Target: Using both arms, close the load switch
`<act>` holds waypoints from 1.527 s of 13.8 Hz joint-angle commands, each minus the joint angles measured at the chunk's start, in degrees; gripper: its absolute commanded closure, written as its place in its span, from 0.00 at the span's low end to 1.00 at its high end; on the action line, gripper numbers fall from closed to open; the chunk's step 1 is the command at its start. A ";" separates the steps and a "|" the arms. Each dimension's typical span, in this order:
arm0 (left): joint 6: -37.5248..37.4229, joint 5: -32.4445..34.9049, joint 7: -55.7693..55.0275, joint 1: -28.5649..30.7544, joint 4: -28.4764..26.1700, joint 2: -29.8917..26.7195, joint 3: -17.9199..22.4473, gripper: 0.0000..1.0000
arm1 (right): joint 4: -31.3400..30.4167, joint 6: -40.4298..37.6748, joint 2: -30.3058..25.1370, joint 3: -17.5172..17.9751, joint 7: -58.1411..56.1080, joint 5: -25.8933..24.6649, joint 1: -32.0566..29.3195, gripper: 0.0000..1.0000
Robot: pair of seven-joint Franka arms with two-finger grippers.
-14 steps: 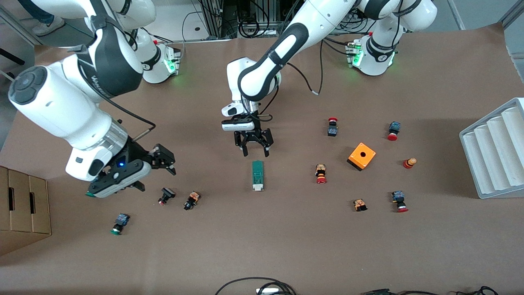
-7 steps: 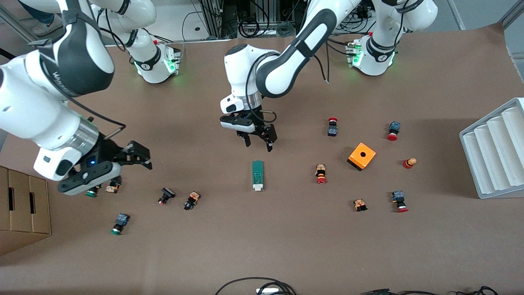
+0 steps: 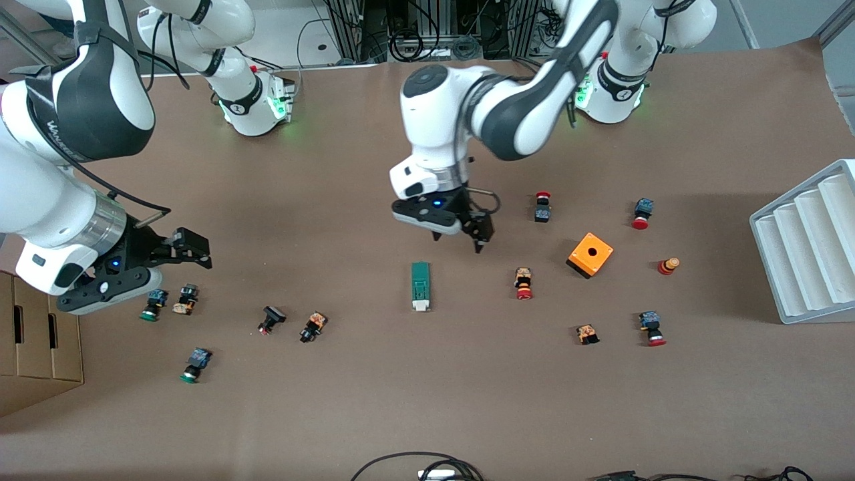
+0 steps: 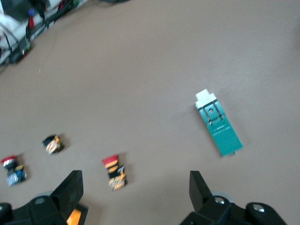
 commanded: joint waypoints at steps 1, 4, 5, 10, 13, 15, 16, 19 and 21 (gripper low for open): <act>-8.26 -7.60 7.62 4.56 6.11 -0.66 -0.53 0.00 | 0.02 -2.59 -0.93 -1.05 0.12 -2.29 -0.60 0.00; -16.35 -13.23 16.68 10.44 10.70 -0.75 -0.53 0.00 | 0.02 -3.57 -0.93 -4.20 0.20 -2.20 -0.78 0.00; -18.56 -14.82 18.79 12.63 11.41 -1.36 -0.53 0.00 | 0.02 -3.83 -0.93 -5.35 0.47 -2.03 -0.69 0.00; -25.08 -15.97 25.93 20.72 11.76 -4.70 -0.35 0.00 | 0.02 -4.10 -0.84 -6.59 1.79 -2.03 -0.87 0.00; -24.73 -16.41 25.93 29.24 11.85 -4.71 -0.61 0.00 | 0.02 -4.10 -0.75 -8.26 1.70 1.21 -2.27 0.00; -24.47 -15.72 25.06 29.88 14.12 -4.18 -0.18 0.00 | 0.20 -3.75 -0.84 -8.35 1.79 1.14 -2.27 0.00; -24.47 -15.54 25.14 30.58 15.53 -3.83 0.52 0.00 | 0.72 -3.66 -0.93 -8.52 1.79 1.14 -2.45 0.00; -25.60 -16.23 25.06 30.85 13.19 -6.79 3.15 0.00 | 1.60 -4.01 -0.84 -11.16 1.00 1.67 -2.89 0.00; -25.08 -18.68 24.97 33.20 7.92 -11.89 3.34 0.00 | 1.52 -4.01 -0.58 -11.07 1.61 1.23 -2.36 0.00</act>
